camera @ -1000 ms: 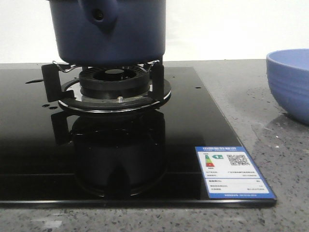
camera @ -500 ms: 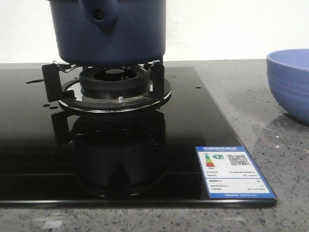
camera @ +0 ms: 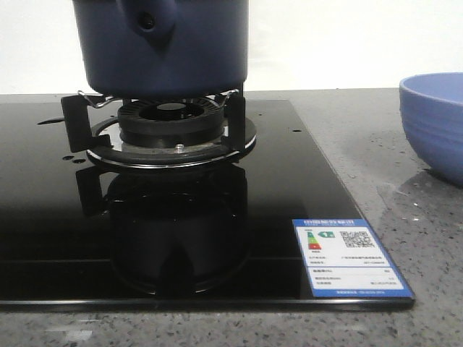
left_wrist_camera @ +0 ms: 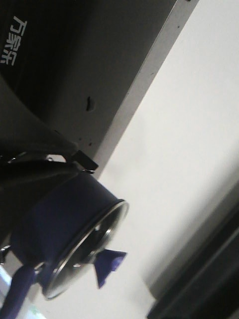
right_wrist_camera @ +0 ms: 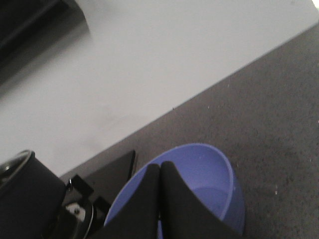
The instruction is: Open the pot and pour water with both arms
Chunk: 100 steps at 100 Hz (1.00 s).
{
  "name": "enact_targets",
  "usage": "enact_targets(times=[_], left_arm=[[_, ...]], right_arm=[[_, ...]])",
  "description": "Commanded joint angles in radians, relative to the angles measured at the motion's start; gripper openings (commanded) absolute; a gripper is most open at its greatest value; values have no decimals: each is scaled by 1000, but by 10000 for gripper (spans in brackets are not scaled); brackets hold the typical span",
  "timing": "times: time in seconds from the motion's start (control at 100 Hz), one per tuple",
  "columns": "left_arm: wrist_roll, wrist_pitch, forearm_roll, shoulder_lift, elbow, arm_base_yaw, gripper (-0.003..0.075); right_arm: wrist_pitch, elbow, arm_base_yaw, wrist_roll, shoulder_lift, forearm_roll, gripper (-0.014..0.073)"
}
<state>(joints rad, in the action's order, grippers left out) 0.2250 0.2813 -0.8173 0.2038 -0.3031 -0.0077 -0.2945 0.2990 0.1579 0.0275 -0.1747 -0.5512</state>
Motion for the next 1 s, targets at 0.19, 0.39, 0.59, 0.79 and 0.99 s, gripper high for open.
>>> enact_targets(times=[0.19,0.39,0.59,0.79,0.99], left_arm=[[169,169,23,260,-238,-209,-20],[432,354,-172,405,-382,-381,-19],[756,553,-571,514,-462,-442,-18],[935,801,-772,641,-493,-438,-19],[1255,709,-757,677,-538,-438,24]], right_arm=[[-328,269,-11,-5,-294,10,-63],[-611,434,-48,-62,-429,-43,-67],[-820,502,-55,-313,-496,-345,-69],[-850,508,-55,-598,-514,-534,-69],[-803,523,-55,-719,-514,-528,-36]])
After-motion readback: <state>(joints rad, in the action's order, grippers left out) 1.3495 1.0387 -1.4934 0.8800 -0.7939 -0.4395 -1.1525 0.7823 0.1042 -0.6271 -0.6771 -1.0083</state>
